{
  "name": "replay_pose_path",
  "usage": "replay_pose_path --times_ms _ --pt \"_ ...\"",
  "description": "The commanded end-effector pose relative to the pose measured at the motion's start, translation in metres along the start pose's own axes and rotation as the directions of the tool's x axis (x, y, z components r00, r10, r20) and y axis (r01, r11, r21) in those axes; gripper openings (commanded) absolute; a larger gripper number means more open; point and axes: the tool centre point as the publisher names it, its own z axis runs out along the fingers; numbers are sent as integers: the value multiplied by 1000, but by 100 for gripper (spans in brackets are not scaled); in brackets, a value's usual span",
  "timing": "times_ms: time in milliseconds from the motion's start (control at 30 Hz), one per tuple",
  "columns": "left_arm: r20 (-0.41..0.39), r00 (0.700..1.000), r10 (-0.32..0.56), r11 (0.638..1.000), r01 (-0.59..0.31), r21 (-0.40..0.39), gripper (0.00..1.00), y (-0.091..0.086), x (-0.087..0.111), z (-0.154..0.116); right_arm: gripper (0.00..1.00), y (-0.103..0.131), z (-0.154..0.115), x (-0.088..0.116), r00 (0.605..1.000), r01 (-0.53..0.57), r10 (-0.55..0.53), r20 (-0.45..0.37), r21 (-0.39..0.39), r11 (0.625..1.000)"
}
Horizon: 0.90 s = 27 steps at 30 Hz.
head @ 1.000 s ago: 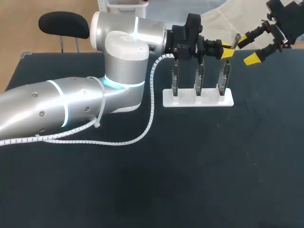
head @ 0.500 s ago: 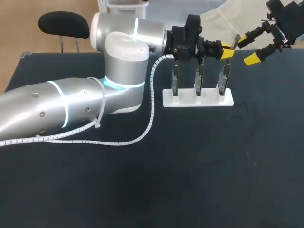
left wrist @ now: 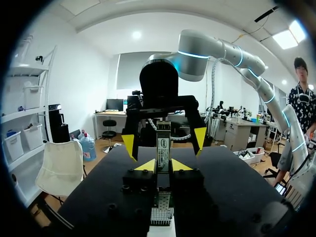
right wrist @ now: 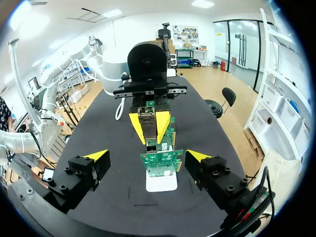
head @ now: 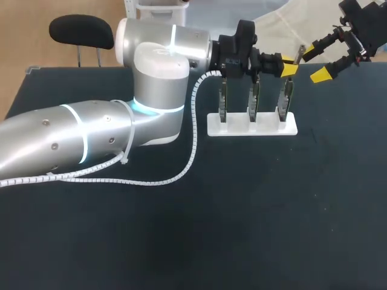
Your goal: Pick up the optical module with the left hand, and insert it into the network port with the right hand.
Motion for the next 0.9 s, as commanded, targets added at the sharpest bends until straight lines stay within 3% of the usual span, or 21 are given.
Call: replay_pose_path --times_ms 33,900 --pt "-2 1000 -1 1000 1 5 0 5 0 0 100 -1 0 0 1000 0 0 0 -1 1000" --pt "19 1000 19 1000 -19 3 0 7 -2 0 100 -1 0 0 1000 0 0 0 -1 1000"
